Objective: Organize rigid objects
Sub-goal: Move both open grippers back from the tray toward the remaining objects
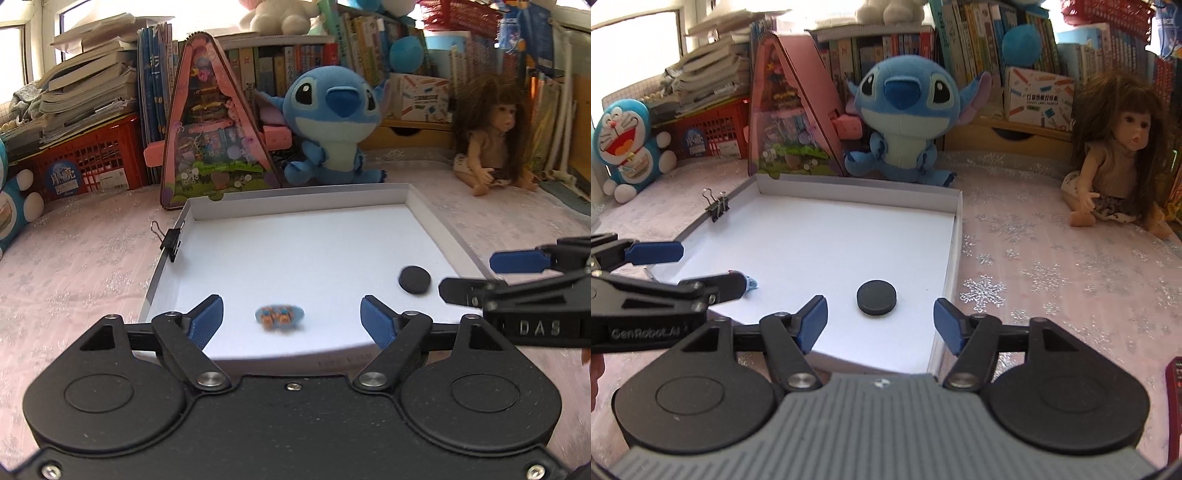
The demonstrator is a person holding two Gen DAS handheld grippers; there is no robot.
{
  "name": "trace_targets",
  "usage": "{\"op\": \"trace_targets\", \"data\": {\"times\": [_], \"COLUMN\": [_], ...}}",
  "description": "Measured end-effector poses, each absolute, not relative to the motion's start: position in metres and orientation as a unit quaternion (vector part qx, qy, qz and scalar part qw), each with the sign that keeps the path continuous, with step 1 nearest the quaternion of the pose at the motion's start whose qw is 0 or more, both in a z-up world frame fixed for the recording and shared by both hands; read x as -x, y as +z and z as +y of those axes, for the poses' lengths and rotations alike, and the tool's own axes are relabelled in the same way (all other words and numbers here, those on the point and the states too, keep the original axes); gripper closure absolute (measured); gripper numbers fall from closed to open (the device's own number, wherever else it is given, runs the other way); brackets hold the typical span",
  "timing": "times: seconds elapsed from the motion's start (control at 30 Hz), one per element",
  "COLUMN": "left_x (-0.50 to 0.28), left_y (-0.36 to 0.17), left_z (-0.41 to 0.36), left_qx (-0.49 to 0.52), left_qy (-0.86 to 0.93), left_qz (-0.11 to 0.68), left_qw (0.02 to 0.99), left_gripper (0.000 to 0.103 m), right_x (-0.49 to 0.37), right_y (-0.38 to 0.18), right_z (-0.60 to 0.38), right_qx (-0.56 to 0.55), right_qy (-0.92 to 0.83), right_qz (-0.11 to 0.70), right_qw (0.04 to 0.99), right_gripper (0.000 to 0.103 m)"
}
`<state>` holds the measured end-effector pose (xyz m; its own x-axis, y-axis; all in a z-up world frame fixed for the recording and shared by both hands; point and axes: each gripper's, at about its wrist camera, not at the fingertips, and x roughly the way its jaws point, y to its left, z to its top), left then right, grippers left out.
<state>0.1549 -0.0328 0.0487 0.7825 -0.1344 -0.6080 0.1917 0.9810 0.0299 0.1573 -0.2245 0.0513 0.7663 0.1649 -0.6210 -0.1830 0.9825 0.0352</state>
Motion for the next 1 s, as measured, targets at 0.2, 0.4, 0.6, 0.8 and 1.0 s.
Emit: {"op": "trace_targets", "data": {"times": [0.2,0.4,0.6,0.8,1.0], "left_x": [-0.123,-0.093,-0.068,-0.051,-0.036], "left_y": [0.048,0.047,0.043,0.038,0.032], "left_z": [-0.027,-0.021,-0.016,-0.004,0.006], "left_qx": [-0.032,-0.024,-0.022,-0.011,-0.024], "left_qy": [-0.100,-0.110,-0.122,-0.120,-0.112], "left_qz": [0.309,0.291,0.279,0.272,0.261], "left_qw": [0.945,0.950,0.952,0.955,0.959], "left_gripper": [0.022,0.015,0.015,0.012,0.011], "right_x": [-0.133,-0.107,-0.085,-0.066,-0.051], "right_y": [0.052,0.049,0.044,0.038,0.034], "right_z": [-0.224,-0.223,-0.226,-0.231,-0.235], "right_qx": [0.024,0.023,0.017,0.015,0.020], "right_qy": [0.099,0.109,0.115,0.115,0.113], "right_qz": [0.308,0.284,0.260,0.247,0.233], "right_qw": [0.946,0.952,0.958,0.962,0.966], "right_gripper": [0.022,0.019,0.016,0.014,0.011]}}
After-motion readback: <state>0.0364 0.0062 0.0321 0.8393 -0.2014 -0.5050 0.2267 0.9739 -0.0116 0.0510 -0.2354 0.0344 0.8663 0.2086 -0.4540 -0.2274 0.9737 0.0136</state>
